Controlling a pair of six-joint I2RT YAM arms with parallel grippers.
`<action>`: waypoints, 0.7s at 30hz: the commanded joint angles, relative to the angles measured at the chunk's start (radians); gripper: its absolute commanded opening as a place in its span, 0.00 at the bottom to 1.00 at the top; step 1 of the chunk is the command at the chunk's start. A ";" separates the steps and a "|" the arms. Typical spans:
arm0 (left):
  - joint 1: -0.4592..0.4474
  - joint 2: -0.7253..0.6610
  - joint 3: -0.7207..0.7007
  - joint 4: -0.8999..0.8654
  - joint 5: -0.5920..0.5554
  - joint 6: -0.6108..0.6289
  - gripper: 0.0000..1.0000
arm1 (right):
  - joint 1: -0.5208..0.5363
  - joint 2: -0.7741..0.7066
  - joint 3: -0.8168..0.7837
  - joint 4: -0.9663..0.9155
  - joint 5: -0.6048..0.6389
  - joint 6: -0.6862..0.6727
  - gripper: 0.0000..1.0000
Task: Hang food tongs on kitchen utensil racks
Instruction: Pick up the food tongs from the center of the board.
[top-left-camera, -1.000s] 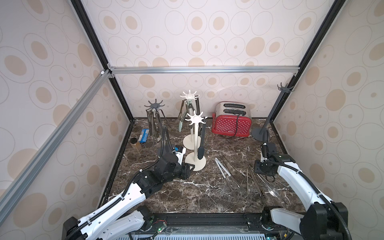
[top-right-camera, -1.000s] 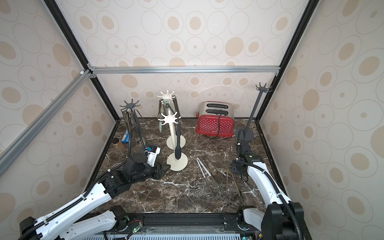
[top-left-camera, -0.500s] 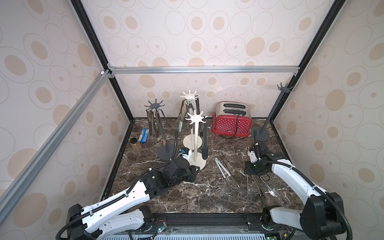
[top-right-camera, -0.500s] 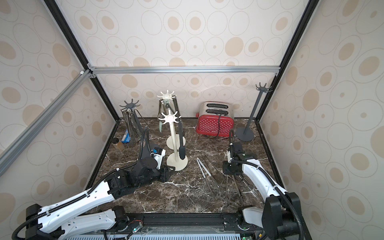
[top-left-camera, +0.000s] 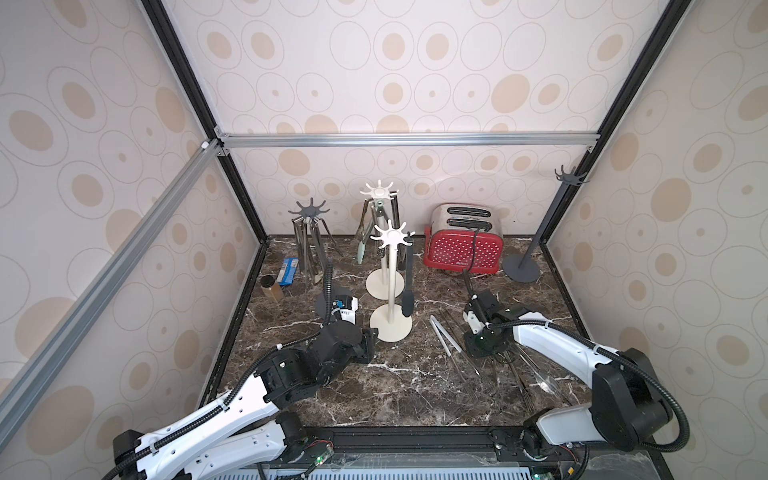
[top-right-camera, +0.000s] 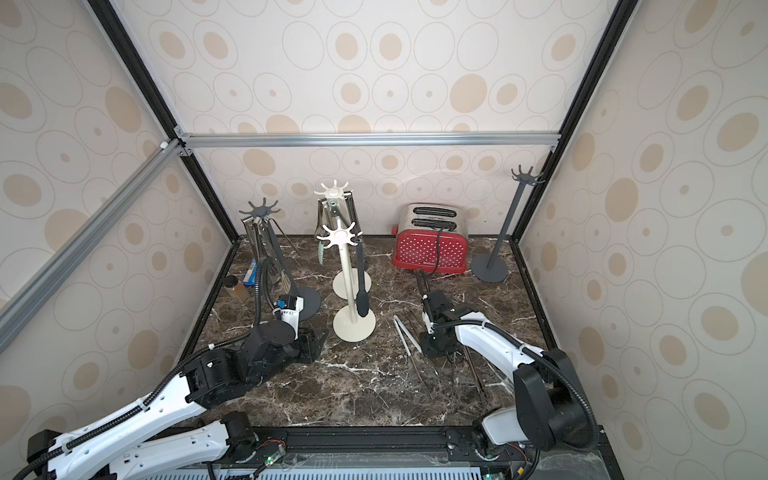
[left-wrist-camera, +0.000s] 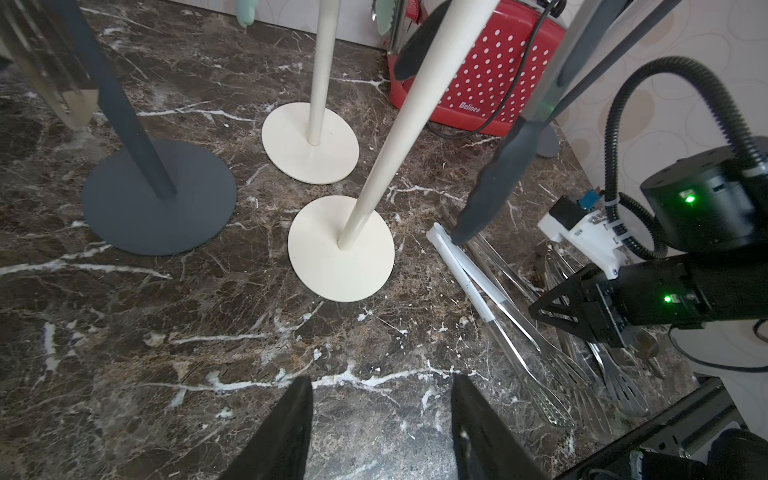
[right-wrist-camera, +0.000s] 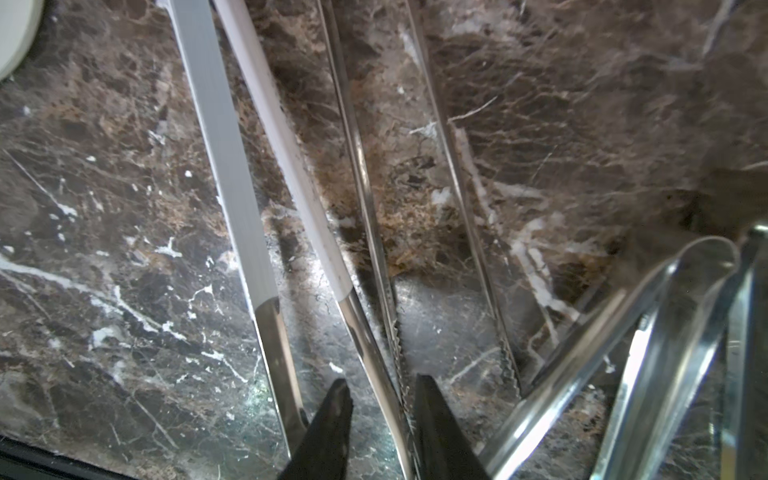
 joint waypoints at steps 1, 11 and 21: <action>-0.008 -0.007 -0.003 -0.044 -0.042 -0.017 0.54 | 0.040 0.017 -0.014 -0.005 0.025 0.033 0.29; -0.008 -0.013 -0.011 -0.043 -0.044 -0.007 0.55 | 0.080 0.052 -0.060 0.028 0.041 0.062 0.27; -0.009 -0.027 -0.021 -0.044 -0.047 -0.013 0.55 | 0.094 0.066 -0.052 0.048 0.007 0.062 0.19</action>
